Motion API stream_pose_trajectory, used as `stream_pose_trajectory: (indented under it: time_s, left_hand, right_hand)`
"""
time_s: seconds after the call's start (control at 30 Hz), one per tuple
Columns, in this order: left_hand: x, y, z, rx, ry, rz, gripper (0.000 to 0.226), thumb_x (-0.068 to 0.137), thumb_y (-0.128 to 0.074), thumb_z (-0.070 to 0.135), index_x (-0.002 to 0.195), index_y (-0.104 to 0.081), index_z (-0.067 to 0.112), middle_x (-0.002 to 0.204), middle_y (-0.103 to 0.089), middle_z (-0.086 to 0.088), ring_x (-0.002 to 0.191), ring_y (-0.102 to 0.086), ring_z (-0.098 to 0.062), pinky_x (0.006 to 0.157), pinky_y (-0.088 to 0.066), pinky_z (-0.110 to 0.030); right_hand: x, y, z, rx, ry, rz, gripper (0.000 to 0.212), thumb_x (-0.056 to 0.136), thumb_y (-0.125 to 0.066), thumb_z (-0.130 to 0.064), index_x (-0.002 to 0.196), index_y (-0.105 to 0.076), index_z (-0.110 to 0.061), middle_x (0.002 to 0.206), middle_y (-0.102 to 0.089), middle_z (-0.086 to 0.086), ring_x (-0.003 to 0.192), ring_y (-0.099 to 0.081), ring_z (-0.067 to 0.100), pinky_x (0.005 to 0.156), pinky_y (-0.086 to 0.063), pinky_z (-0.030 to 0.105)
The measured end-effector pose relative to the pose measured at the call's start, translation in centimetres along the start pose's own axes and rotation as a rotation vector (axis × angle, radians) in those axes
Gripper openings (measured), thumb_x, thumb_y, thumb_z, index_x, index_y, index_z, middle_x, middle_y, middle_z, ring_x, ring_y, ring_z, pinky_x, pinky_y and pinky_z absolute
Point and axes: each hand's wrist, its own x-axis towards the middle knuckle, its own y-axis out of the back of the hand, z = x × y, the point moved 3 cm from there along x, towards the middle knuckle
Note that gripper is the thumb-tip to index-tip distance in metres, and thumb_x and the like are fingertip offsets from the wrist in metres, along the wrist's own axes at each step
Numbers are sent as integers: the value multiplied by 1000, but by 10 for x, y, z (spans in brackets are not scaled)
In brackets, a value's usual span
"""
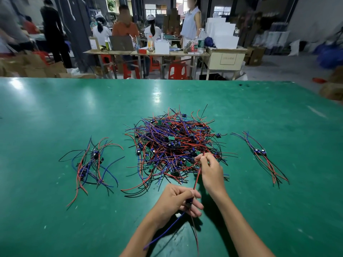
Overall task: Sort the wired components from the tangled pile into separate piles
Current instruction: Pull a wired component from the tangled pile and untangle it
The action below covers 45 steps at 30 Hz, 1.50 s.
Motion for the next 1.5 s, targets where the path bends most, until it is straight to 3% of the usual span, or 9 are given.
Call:
stream_pose_trajectory:
  time_s: [0.13,0.3,0.4,0.53,0.7,0.77,0.93,1.17,1.5]
  left_hand:
    - [1,3,-1,-100,-35,43,22,102,-56,16,97,-75,7,94,-75,-20,71,-72,-23,67,-58,-28]
    - [7,11,2,-761,-104,293,31,87,-64,23,111,-70,5,98,-74,-16,78,-74,-19,66,-61,-26]
    - [11,10,7,-920,-188,351,31,88,-63,22,113,-68,5,95,-73,-16,84,-75,-21,68,-61,-27]
    - [15,6,19,-903,-324,432,31,94,-56,25,115,-60,2,103,-74,-18,99,-74,-25,77,-61,-28]
    - [16,1,26,-759,-348,546,25,99,-53,28,107,-60,5,117,-69,-22,104,-73,-24,101,-51,-48]
    - [14,-3,25,-746,-338,558,23,99,-53,26,107,-59,6,120,-70,-21,103,-74,-22,97,-50,-51]
    - [5,-2,25,-751,-311,536,31,90,-57,34,104,-59,6,105,-77,-13,79,-75,-15,54,-58,-25]
    - [6,1,21,-747,-329,526,34,88,-60,34,107,-57,6,112,-74,-18,99,-75,-22,70,-62,-26]
    - [2,3,11,-522,-392,526,42,86,-65,33,112,-59,2,113,-74,-18,107,-72,-27,82,-59,-26]
  right_hand:
    - [-9,3,4,151,41,-62,23,109,-43,-36,106,-65,-41,93,-72,-13,66,-61,2,62,-46,20]
    - [-40,7,18,-65,259,-304,23,96,-69,-24,112,-68,-41,105,-74,-16,93,-69,6,82,-53,30]
    - [-63,3,11,-91,354,-303,29,85,-77,-36,108,-64,-48,100,-72,-22,85,-68,6,75,-52,18]
    - [-75,-2,1,129,277,-139,32,84,-79,-37,113,-65,-41,90,-74,-16,73,-68,9,63,-47,14]
    - [-81,-12,-3,361,81,-125,38,85,-81,-15,118,-70,-31,89,-77,-3,75,-71,12,64,-56,34]
    - [-82,-16,-6,446,41,-121,33,87,-78,-10,115,-73,-27,88,-77,3,71,-67,12,64,-55,30]
    - [-84,-17,-5,749,-166,-244,33,100,-55,0,113,-76,-22,95,-76,19,62,-61,18,59,-51,23]
    - [-84,-15,-4,963,-293,-344,46,81,-75,-9,125,-69,-20,119,-74,10,67,-65,10,55,-55,20]
    - [-73,-13,-12,829,-367,-165,28,79,-74,-33,98,-79,-14,92,-77,0,71,-68,7,54,-51,18]
